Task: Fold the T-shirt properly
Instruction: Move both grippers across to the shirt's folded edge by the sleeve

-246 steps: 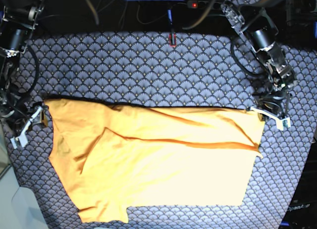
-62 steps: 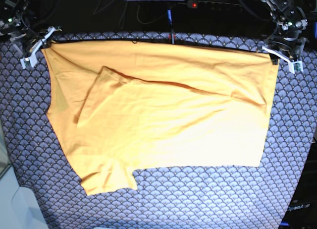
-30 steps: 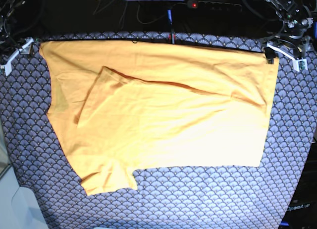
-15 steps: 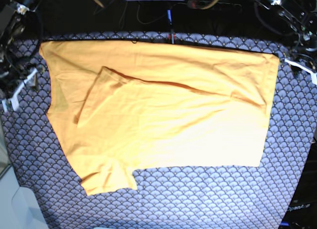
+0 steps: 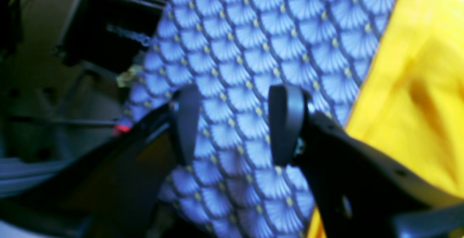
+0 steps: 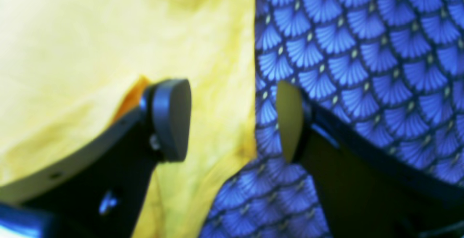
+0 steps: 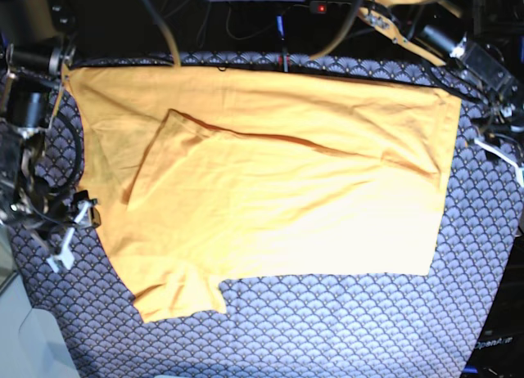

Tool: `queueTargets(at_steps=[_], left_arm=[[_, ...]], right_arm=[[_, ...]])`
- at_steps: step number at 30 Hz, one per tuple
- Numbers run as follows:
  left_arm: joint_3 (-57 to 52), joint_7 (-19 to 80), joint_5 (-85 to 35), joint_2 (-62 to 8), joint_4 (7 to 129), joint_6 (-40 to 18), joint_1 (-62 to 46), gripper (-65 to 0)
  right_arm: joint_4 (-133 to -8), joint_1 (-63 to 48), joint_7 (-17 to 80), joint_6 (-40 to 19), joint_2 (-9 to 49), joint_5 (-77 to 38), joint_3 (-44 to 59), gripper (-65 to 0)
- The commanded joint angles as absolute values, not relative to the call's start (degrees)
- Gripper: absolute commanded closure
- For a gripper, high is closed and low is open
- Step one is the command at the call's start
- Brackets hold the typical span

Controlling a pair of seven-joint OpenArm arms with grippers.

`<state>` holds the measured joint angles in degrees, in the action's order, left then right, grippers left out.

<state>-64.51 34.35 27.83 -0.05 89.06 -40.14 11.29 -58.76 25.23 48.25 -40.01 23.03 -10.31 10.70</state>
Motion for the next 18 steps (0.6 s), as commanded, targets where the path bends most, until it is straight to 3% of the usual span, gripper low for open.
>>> queueTargets(at_steps=[1,7,18], left_arm=[[-62.5,32.6,27.8,-1.0,89.7,-40.0,13.1,-29.4],[-50.6,32.0,28.9,-3.3,84.4,-40.0,17.5,-29.4],[-49.4,27.2,29.5,-9.8,59.6,-39.4,33.5,-29.4]], right_arm=[[-58.5,28.2,46.0,-40.0,23.5,-9.6,10.0,-38.0],[-50.9,35.8,41.9,-40.0,18.3,2.5,8.7,-38.0],[-49.2,40.2,38.2,-40.0,15.8,7.1,8.7,-38.1]])
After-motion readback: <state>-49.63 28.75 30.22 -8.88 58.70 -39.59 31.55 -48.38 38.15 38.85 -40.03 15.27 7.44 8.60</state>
